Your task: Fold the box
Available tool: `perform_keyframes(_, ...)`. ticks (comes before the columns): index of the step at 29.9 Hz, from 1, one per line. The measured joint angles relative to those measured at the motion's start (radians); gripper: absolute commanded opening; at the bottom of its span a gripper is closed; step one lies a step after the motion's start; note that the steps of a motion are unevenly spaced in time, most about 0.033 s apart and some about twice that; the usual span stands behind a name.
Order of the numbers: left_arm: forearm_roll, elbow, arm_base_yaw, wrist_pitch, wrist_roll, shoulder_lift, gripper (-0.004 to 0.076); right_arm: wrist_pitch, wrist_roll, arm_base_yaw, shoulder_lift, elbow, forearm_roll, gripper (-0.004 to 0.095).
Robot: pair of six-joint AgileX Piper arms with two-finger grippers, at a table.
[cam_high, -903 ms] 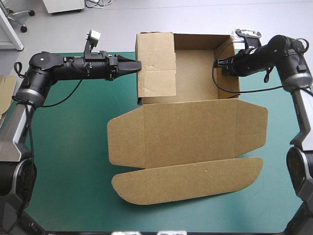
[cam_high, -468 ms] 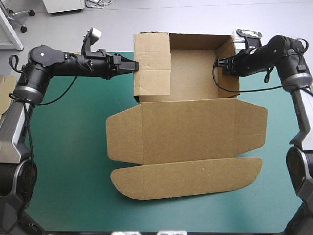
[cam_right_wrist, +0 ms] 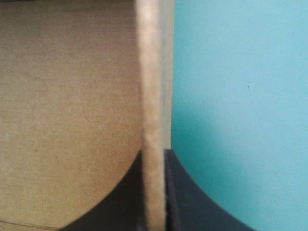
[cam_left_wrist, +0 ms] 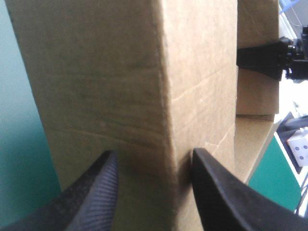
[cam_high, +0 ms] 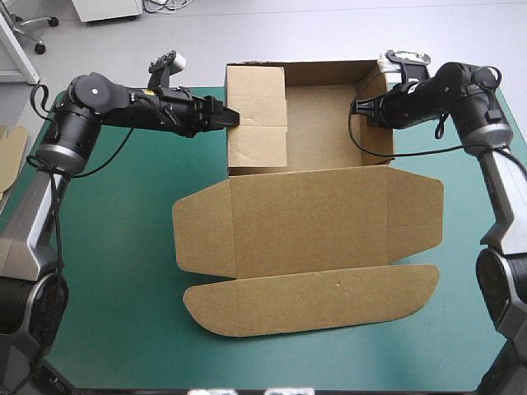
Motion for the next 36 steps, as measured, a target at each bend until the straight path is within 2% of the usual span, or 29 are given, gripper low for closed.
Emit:
perform_keyframes(12, 0.247, -0.07, -0.061, -0.027, -0.166, -0.002, 0.0347, -0.003, 0.055, 0.027, 0.001, 0.001, -0.035, -0.0012)
perform_keyframes(23, 0.455, -0.158, -0.135, -0.022, -0.295, 0.075, 0.0345, -0.002, 0.096, 0.061, 0.001, 0.002, -0.069, -0.0012)
perform_keyframes(29, 0.503, -0.17, -0.142, -0.025, -0.325, 0.086, 0.0344, 0.001, 0.117, 0.066, 0.001, 0.002, -0.08, -0.0012)
perform_keyframes(36, 0.612, -0.175, -0.177, -0.011, -0.35, 0.101, 0.0344, 0.0, 0.171, 0.129, 0.005, 0.002, -0.176, -0.0012)
